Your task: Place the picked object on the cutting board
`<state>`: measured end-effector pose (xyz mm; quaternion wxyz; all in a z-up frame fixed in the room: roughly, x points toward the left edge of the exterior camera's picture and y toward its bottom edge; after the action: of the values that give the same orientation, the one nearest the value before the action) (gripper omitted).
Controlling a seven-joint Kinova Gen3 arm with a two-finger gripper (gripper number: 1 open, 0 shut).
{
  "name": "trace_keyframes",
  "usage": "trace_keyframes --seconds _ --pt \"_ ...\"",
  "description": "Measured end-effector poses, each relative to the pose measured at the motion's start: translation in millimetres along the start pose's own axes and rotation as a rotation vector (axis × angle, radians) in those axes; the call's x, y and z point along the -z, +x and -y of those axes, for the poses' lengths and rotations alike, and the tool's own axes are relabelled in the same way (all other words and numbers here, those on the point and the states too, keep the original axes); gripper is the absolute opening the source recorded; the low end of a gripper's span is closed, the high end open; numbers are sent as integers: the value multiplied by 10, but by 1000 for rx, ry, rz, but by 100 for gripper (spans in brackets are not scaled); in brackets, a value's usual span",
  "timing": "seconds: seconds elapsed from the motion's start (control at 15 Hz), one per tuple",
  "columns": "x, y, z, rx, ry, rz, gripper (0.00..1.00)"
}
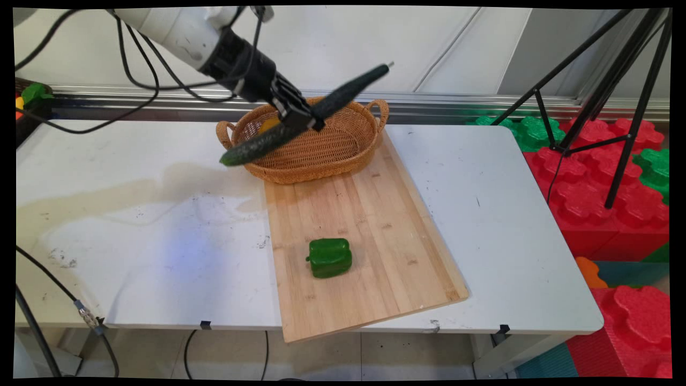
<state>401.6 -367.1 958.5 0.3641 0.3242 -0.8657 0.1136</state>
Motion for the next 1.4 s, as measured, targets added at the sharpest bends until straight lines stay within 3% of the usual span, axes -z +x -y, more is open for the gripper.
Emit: trace_keyframes --seconds 0.47,0.93,1.4 --pt "-465 -113 -329 -6 -70 64 0" --pt "-995 -231 -476 3 -93 136 0" --pt "-1480 -324 -465 6 -86 196 0"
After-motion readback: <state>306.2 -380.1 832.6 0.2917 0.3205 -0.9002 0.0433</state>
